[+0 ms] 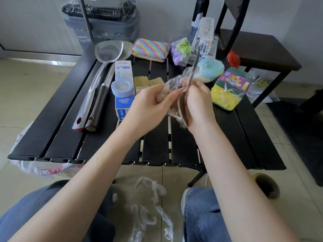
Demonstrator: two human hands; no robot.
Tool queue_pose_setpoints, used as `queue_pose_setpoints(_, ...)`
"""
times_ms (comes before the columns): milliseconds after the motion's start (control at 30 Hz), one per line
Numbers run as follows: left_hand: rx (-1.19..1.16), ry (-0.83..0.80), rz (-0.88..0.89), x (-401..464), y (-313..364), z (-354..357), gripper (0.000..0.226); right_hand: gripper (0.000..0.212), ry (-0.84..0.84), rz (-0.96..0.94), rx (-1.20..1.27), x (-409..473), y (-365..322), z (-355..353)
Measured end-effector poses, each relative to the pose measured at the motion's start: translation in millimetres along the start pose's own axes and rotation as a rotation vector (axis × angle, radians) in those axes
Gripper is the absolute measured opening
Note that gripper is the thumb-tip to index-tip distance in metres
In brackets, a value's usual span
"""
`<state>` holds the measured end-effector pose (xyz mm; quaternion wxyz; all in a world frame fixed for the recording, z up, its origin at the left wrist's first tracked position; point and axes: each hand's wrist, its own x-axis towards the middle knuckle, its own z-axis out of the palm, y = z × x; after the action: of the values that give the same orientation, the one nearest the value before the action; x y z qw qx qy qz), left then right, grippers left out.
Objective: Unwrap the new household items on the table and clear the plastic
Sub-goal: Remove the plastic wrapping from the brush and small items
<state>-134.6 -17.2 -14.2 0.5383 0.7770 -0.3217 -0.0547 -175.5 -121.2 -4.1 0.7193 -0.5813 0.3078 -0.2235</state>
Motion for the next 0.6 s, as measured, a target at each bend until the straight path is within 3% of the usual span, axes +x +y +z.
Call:
queue_pose_setpoints(100,-0.003,0.166,0.029,-0.9,-2.7,7.2,0.040,0.030,-0.058,0.067,0.060,-2.6,1.1,1.9)
queue_pose_setpoints(300,-0.052,0.283,0.051,1.6,-6.7,1.3,0.039,0.047,-0.331,0.193,-0.011,-8.9,-7.4,-2.4)
queue_pose_setpoints(400,-0.041,0.324,0.045,2.1,-8.1,-0.7,0.035,0.027,-0.480,0.113,-0.164,-11.9,-9.5,-3.2)
queue_pose_setpoints(600,-0.065,0.305,0.002,4.5,-6.4,-7.2,0.036,0.020,-0.500,0.028,-0.112,-8.9,-14.9,-8.8)
